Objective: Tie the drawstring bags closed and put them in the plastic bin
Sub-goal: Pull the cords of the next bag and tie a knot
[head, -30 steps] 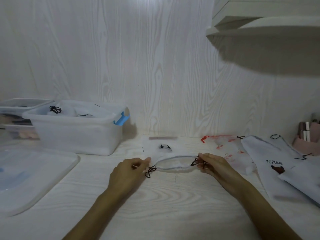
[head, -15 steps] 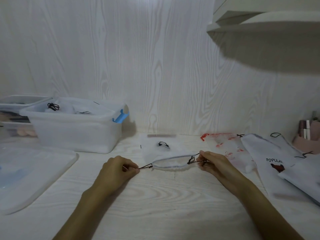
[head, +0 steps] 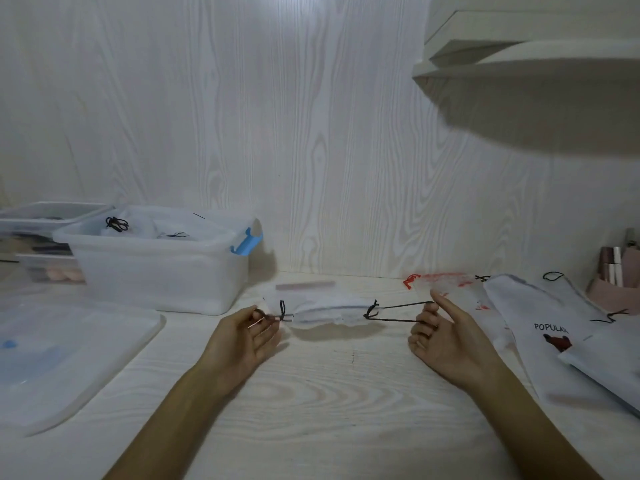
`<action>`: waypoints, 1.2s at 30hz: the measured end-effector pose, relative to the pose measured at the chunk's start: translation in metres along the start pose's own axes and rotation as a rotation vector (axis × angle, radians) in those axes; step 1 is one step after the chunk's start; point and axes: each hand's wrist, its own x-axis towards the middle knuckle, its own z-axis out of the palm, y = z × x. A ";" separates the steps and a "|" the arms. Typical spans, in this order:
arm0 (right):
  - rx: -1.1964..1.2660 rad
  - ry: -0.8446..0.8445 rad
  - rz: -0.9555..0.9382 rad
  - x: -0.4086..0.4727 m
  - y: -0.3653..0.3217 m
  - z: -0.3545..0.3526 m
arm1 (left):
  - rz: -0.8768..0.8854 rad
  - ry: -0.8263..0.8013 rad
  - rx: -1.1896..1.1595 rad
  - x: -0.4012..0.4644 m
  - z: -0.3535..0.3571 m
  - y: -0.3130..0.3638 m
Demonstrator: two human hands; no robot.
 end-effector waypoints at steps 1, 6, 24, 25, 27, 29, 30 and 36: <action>0.000 -0.005 0.003 0.000 -0.001 -0.001 | 0.012 0.032 0.078 0.002 0.000 0.000; -0.023 -0.004 0.019 -0.001 0.001 0.001 | 0.039 0.021 0.146 0.005 0.000 0.002; 0.295 0.111 -0.060 -0.006 -0.023 -0.023 | -0.030 -0.060 0.038 0.009 -0.019 0.013; 0.294 0.104 -0.054 -0.006 -0.024 -0.023 | -0.027 -0.098 -0.082 0.010 -0.023 0.012; 0.256 0.089 -0.035 -0.009 -0.027 -0.023 | 0.020 -0.122 -0.283 0.010 -0.030 0.013; 0.210 0.088 -0.014 -0.010 -0.030 -0.022 | 0.085 -0.086 -0.432 0.010 -0.035 0.014; 0.203 0.097 -0.006 -0.011 -0.031 -0.022 | 0.114 -0.051 -0.484 0.010 -0.036 0.014; 0.287 0.209 -0.049 -0.011 -0.036 -0.029 | 0.183 0.084 -0.582 0.012 -0.042 0.020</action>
